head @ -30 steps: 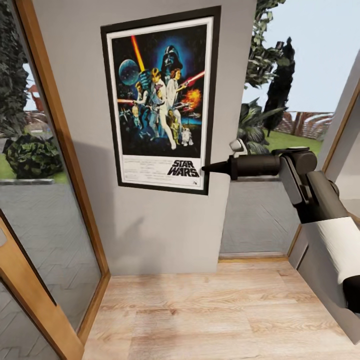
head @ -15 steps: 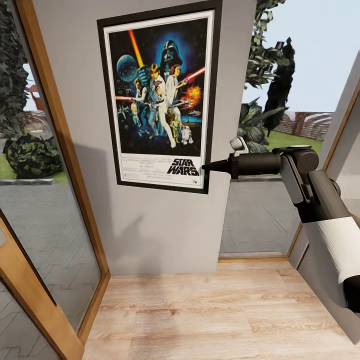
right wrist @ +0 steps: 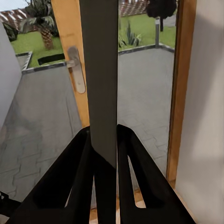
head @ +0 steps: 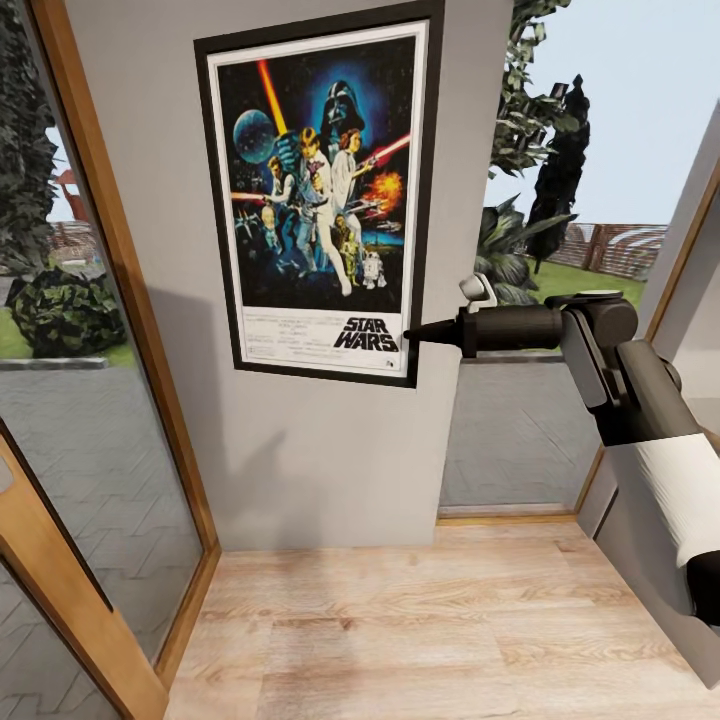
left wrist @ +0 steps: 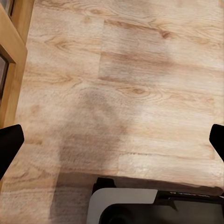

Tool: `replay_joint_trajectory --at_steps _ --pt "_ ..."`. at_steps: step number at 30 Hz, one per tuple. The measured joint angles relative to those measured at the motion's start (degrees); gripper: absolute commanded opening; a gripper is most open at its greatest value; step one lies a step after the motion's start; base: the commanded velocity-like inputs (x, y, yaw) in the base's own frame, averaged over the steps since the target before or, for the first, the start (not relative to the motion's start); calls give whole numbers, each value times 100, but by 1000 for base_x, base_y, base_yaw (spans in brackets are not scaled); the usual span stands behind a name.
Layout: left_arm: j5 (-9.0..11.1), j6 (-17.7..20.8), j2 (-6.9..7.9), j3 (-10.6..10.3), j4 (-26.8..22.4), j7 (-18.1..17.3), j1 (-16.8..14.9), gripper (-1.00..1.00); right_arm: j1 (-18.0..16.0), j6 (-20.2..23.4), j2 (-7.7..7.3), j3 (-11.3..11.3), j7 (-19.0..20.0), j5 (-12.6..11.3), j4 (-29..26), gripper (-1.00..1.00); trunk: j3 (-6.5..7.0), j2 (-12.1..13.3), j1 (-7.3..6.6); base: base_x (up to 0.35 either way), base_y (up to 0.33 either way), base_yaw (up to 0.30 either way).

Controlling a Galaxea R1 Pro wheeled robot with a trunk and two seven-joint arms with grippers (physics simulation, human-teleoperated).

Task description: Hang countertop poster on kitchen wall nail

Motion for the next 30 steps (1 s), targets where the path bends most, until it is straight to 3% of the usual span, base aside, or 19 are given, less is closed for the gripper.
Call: replay_joint_trajectory --at_steps 30 --pt "0 0 0 2 -7 1 0 100 90 -774 -8 56 13 -20 79 -100 0 0 0 0 0 0"
